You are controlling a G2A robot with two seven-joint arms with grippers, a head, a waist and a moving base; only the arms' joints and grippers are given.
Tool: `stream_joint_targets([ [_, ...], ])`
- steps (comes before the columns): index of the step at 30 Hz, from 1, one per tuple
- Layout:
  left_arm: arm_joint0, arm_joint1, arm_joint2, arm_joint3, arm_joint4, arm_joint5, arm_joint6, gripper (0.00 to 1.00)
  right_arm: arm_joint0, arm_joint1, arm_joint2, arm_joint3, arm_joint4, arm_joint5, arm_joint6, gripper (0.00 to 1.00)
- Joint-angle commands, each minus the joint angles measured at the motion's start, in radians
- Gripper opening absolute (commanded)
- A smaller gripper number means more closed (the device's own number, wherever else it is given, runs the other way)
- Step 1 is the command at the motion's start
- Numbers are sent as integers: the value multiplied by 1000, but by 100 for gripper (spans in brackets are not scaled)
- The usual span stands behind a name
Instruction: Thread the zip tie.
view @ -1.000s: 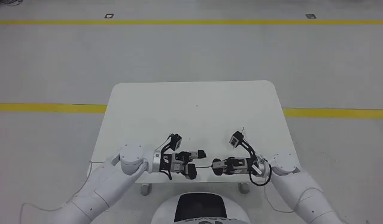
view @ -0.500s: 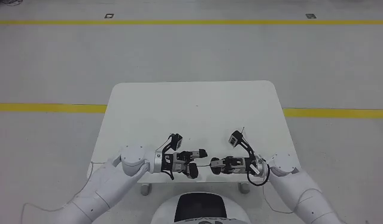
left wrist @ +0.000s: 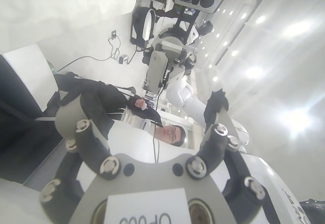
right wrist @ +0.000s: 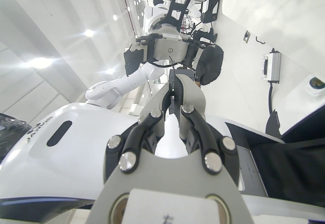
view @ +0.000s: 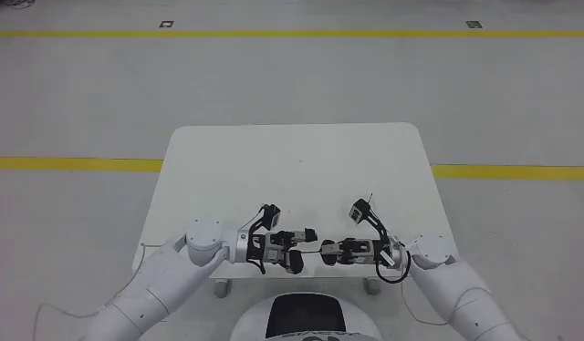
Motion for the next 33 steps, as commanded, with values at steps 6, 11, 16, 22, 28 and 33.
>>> stream_joint_targets([
  [6,-13,-2,14,11,-6,6,0,100,-4,2,2,-8,-19,0,-17,0],
  [11,-19,-3,22,15,-9,4,-1,100,-13,2,6,-27,-41,0,-36,0],
  [16,-21,-2,26,17,-12,3,-2,96,-24,3,16,-43,-51,0,-51,0],
  [22,-24,0,31,17,-14,2,-5,95,-34,1,27,-55,-52,0,-57,0],
  [28,-25,1,34,17,-17,1,-2,95,-42,0,39,-61,-55,0,-59,0],
  [33,-26,2,37,17,-19,1,-1,93,-46,-2,44,-62,-57,0,-58,0],
])
